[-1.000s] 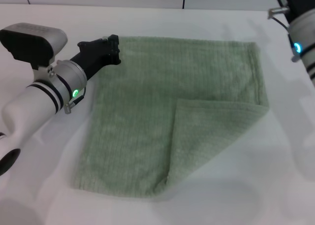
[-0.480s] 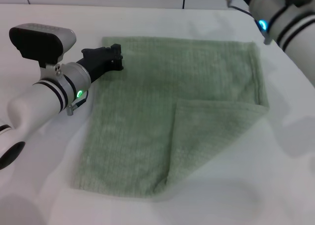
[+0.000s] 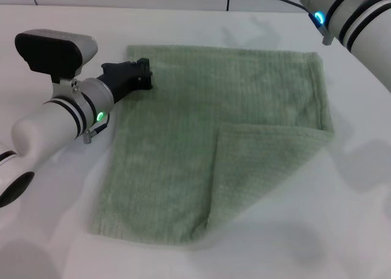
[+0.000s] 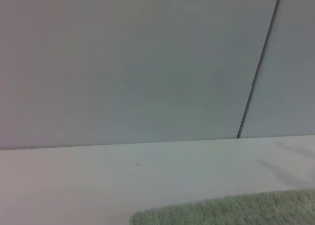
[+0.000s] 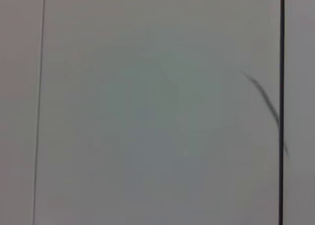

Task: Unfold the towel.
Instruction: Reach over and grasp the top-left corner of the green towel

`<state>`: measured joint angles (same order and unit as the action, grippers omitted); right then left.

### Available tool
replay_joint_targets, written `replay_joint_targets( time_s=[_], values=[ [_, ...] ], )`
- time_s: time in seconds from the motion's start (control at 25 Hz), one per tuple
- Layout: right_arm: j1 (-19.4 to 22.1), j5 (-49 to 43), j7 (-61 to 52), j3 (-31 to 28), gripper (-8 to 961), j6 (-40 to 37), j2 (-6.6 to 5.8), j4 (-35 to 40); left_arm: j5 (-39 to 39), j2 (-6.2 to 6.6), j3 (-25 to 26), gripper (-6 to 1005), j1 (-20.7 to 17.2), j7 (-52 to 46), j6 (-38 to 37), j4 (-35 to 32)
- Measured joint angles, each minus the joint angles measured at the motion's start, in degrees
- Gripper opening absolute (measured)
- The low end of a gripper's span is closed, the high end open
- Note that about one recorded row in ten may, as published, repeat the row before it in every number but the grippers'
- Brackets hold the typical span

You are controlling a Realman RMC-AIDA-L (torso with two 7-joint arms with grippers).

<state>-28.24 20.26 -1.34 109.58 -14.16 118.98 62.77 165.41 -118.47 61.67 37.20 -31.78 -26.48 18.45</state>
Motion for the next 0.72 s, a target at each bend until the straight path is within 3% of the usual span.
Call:
replay_joint_targets(
  time_s=[0.72],
  values=[
    [1.1,-1.5,0.0,-0.7,746,2.9,-0.02,3.2,0.0,0.08,0.5,16,1.9,-1.3,6.3,-0.4]
  ],
)
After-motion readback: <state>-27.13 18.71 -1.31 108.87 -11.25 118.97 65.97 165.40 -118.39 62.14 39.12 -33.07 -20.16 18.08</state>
